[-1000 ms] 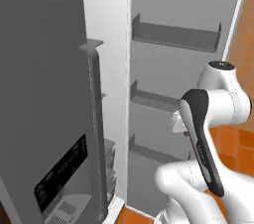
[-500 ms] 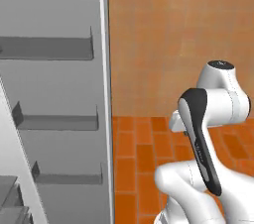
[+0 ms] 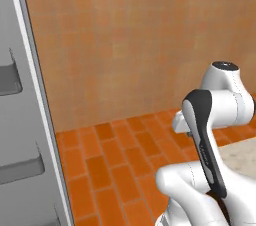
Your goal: Take the strawberry from the fridge and place it on top of the pancake, located on the dining counter.
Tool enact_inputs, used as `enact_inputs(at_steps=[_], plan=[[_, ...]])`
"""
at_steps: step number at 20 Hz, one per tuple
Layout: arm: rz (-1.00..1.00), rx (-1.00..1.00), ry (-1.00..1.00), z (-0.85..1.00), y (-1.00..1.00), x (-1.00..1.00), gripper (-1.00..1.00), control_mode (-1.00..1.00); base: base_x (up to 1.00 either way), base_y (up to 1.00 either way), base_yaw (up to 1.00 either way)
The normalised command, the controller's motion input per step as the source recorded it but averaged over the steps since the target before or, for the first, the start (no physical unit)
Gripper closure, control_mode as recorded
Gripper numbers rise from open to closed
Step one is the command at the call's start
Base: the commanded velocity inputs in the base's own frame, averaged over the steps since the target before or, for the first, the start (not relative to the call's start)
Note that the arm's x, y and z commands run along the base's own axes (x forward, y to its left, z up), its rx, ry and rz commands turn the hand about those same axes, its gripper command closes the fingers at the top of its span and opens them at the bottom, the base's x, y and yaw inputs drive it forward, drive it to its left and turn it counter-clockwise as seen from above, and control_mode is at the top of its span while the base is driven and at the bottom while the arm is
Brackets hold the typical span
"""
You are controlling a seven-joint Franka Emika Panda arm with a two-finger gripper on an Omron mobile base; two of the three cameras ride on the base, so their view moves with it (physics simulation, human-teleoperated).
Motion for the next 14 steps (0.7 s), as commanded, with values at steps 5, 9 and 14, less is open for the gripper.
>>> enact_inputs(at_steps=[5, 9, 14], plan=[[0.0, 0.0, 0.0, 0.0, 0.0, 0.0, 1.0, 1.0, 0.83, 0.0, 0.02], [0.0, 0.0, 0.0, 0.0, 0.0, 0.0, 1.0, 1.0, 1.0, 0.0, 0.05], [0.0, 0.0, 0.0, 0.0, 0.0, 0.0, 1.0, 1.0, 1.0, 0.0, 0.01]])
